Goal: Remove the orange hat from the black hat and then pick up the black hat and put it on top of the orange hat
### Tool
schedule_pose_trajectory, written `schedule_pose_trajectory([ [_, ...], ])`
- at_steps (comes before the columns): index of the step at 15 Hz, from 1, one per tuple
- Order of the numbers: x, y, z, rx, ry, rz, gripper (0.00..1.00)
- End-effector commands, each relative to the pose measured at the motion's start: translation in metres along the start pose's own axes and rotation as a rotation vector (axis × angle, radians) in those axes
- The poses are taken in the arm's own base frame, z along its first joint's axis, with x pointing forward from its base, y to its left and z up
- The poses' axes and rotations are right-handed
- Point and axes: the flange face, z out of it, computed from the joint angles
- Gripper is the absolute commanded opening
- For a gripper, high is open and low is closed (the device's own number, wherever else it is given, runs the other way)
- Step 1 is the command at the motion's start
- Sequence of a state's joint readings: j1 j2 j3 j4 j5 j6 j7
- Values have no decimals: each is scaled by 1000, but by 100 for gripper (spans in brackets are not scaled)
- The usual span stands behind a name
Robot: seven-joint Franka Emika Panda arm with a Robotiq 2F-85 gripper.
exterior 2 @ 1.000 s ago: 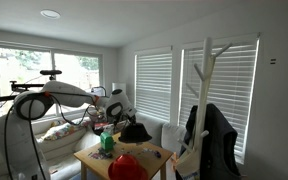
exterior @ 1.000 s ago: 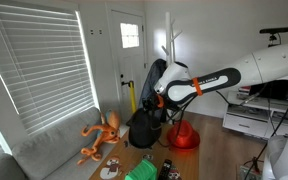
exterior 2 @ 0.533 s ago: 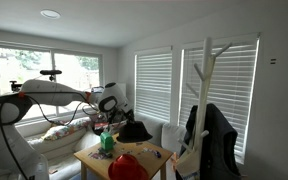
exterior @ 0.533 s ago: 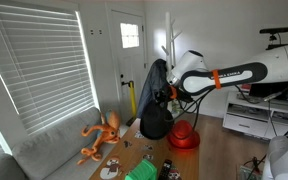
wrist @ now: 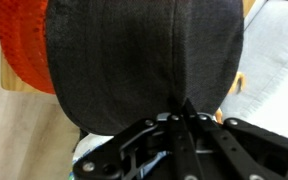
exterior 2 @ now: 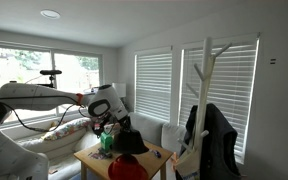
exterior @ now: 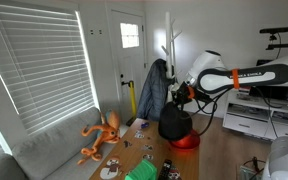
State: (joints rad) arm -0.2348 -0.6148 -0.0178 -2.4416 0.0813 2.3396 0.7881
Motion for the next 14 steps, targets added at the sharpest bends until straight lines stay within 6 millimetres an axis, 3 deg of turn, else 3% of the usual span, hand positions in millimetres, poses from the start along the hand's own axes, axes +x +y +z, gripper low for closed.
schedule_pose_trajectory([
  [1,-3,42,-12,0,15,31,2],
  [8,0,95,0,6,5,96,2],
  [14,-1,108,32,58,6,132,2],
])
